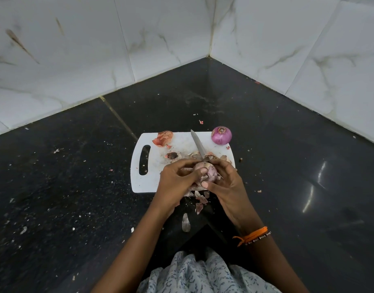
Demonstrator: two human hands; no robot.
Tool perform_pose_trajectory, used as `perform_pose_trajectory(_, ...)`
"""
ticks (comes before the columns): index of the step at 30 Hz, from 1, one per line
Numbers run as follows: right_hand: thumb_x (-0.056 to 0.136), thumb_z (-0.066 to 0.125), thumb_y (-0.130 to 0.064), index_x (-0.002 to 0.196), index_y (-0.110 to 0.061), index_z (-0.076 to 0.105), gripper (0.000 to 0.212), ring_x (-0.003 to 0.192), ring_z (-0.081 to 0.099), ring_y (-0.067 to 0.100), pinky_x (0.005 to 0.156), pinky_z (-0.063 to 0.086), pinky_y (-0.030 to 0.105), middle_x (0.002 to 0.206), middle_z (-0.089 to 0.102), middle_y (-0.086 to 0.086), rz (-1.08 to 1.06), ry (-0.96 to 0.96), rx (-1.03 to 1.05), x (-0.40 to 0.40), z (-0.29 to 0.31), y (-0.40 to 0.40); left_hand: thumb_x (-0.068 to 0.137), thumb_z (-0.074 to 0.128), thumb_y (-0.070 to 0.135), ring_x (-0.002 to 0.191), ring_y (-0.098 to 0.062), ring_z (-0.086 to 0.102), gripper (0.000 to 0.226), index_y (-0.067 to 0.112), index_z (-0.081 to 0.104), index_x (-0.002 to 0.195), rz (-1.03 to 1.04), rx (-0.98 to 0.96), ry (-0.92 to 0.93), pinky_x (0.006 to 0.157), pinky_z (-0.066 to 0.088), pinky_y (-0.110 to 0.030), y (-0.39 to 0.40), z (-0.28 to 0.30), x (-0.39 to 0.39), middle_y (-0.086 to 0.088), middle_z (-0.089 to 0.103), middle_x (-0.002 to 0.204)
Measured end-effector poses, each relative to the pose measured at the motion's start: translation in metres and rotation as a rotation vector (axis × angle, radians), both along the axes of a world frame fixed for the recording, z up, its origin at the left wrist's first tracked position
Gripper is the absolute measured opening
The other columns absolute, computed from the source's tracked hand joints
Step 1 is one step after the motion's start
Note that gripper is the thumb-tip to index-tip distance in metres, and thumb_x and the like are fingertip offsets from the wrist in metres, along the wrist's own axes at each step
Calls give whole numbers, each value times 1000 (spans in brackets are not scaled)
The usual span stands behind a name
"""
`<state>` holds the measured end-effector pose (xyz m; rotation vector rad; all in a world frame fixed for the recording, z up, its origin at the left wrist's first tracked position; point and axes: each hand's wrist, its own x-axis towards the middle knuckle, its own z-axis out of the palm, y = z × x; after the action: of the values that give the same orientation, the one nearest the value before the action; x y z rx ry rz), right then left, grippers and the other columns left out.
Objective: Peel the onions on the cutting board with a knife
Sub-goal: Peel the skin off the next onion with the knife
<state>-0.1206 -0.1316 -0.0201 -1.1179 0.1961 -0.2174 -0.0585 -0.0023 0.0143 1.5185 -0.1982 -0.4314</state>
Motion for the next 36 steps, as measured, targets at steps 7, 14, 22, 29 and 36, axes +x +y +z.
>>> perform_pose_trajectory(7,69,67,11,107,-7,59,43,104,65,26,91,54,40,103,71,6,-8,45,78,0,1,2,88,60,7,60,-14,69,14,5,71,81,127,-143,224,47,53,-21,1,0,2,-3,73,70)
perform_pose_trajectory(14,68,62,11,108,-4,55,43,101,66,23,81,57,35,102,71,8,61,-1,243,-1,7,5,89,60,8,56,-13,67,12,4,71,85,197,-88,260,49,54,-22,3,-13,5,-11,72,74)
perform_pose_trajectory(22,66,68,6,111,-5,57,48,97,69,27,69,58,32,110,67,11,3,72,259,-1,9,4,84,60,-5,97,-1,62,33,22,69,99,130,172,-279,88,49,-19,11,-6,6,7,67,104)
perform_pose_trajectory(29,65,72,-1,111,-6,60,47,91,70,23,66,58,30,105,71,10,-16,53,250,-1,10,4,74,71,-4,87,-1,65,22,7,72,94,-31,163,-531,75,49,-10,13,6,0,-3,68,94)
perform_pose_trajectory(36,66,74,-5,104,-13,63,41,96,69,23,74,58,32,103,72,8,9,33,119,-3,7,3,71,76,0,77,-4,66,20,9,72,89,-24,247,-591,75,55,-21,14,4,5,1,67,86)
